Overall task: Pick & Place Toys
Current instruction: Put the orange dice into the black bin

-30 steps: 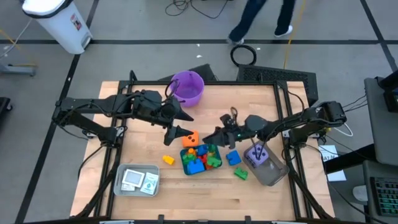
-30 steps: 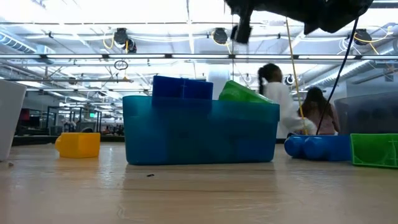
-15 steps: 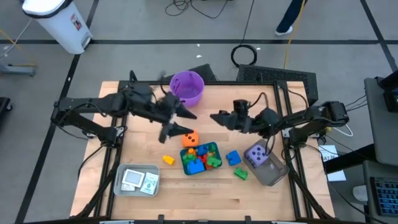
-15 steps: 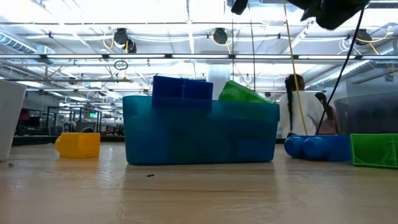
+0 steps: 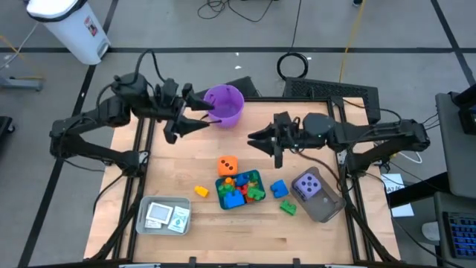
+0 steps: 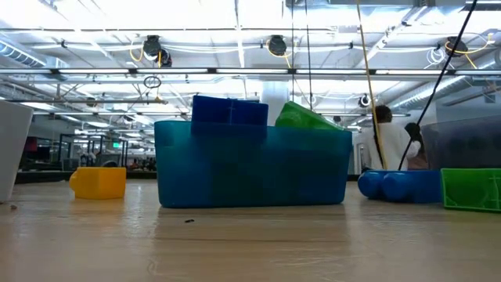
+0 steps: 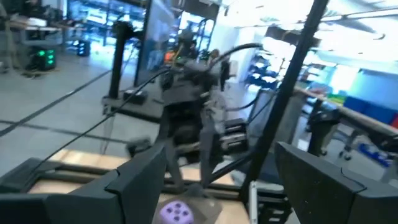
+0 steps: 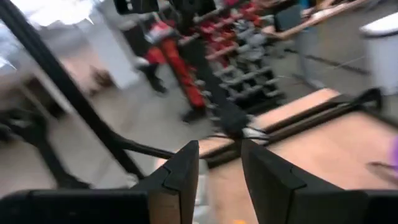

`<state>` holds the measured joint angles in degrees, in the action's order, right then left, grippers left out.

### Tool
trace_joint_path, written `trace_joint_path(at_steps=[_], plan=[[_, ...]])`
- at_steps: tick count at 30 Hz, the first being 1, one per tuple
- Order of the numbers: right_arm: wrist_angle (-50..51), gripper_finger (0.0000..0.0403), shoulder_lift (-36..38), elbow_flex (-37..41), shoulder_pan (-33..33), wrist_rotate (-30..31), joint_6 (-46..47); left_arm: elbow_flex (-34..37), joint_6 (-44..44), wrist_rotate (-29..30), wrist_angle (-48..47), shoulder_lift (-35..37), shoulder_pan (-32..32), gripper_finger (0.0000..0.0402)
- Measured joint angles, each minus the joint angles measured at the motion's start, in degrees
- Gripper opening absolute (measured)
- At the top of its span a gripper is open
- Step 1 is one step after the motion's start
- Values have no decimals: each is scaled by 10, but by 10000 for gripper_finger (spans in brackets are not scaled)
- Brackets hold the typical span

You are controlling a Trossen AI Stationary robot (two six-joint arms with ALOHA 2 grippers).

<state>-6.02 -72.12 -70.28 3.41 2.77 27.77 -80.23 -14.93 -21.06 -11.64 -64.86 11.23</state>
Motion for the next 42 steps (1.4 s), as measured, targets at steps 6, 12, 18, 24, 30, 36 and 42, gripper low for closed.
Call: trace_joint_path(at_steps=[6, 12, 18, 24, 30, 36, 42], plan=[[99, 114, -24, -44, 19, 78, -84, 61, -38, -53, 62, 2, 36, 305], [172, 114, -46, -45, 20, 79, -99, 196, -138, -87, 223, -4, 35, 305], [254, 114, -46, -35, 20, 98, -87, 293, -159, -49, 222, -3, 26, 305], [226, 114, -43, 12, 17, 130, -49, 327, -19, 54, 111, -31, -45, 305], [157, 114, -44, 61, 18, 122, -18, 324, 95, 152, 87, -86, -120, 305], [144, 114, -43, 76, 18, 121, 16, 324, 98, 212, 82, -129, -140, 305], [144, 114, -43, 76, 19, 120, 17, 324, 43, 214, 84, -133, -133, 305]])
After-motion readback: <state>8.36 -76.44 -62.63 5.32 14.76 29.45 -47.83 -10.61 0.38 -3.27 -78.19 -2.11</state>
